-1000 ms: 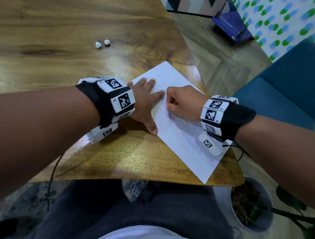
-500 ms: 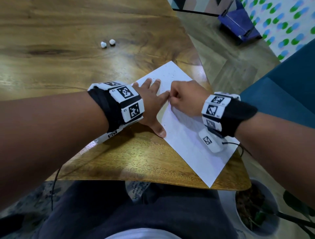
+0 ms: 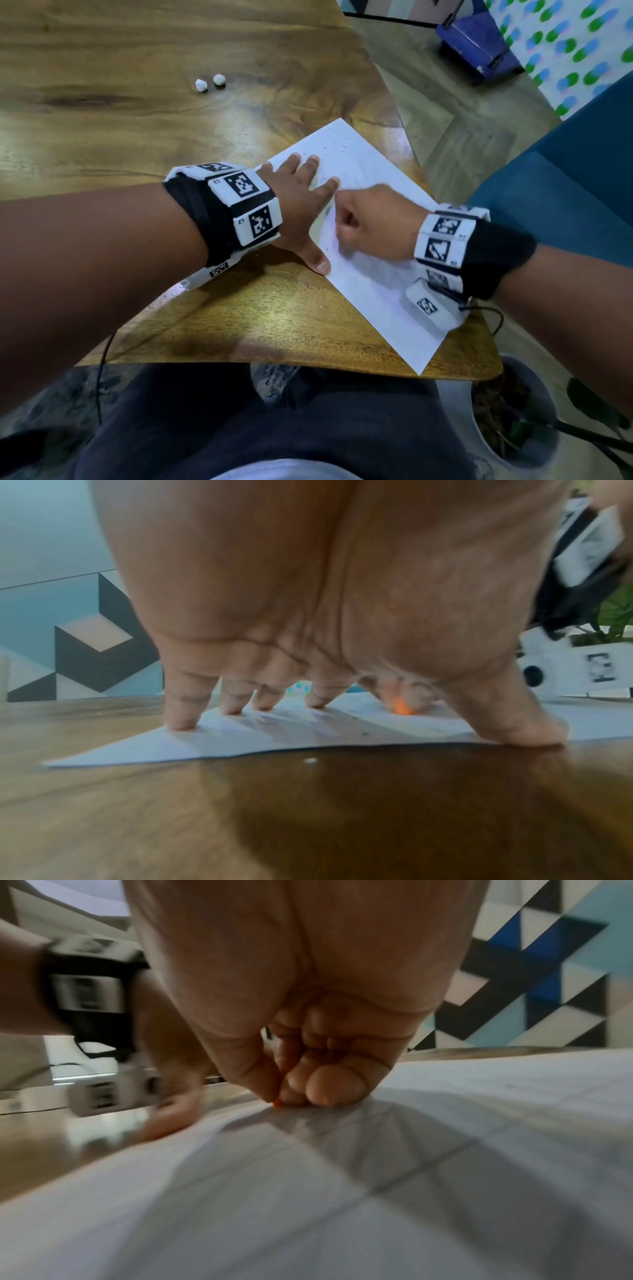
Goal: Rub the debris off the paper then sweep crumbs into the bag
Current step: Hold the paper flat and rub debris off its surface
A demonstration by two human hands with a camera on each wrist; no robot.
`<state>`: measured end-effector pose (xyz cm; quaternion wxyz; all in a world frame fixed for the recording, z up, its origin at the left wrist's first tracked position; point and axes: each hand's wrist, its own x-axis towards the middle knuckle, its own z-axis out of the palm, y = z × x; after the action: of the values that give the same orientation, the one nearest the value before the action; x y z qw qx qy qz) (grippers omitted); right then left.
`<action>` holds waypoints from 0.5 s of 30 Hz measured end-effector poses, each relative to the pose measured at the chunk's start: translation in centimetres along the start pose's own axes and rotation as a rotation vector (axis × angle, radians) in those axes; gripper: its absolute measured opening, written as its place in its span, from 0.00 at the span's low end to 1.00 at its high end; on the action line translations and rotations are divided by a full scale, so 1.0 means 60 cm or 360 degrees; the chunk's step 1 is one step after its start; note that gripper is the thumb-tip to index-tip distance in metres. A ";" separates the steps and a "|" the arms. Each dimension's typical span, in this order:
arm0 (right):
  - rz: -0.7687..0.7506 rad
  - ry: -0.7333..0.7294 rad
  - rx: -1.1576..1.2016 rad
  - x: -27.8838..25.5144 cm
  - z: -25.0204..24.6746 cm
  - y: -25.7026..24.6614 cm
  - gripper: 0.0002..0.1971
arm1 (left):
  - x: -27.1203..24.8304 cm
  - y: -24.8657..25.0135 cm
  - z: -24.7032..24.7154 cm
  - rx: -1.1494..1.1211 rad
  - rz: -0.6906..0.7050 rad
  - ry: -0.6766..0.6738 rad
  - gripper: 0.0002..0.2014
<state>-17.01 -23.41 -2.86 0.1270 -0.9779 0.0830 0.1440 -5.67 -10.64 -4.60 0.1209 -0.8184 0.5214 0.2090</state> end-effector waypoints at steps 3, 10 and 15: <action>0.0176 0.0173 -0.0055 0.053 -0.028 0.027 0.03 | 0.000 0.000 0.001 0.0008 -0.0007 0.0006 0.72; 0.0148 0.0102 -0.0058 0.040 -0.031 0.032 0.03 | 0.003 0.000 0.000 0.0003 -0.0011 -0.0019 0.73; -0.0134 -0.0125 -0.0040 -0.012 -0.005 0.013 0.03 | 0.002 0.000 -0.001 0.0000 -0.0003 -0.0033 0.72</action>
<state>-17.79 -24.16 -2.55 0.1239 -0.9756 0.0348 0.1779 -5.61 -10.79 -4.61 0.1264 -0.8167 0.5193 0.2174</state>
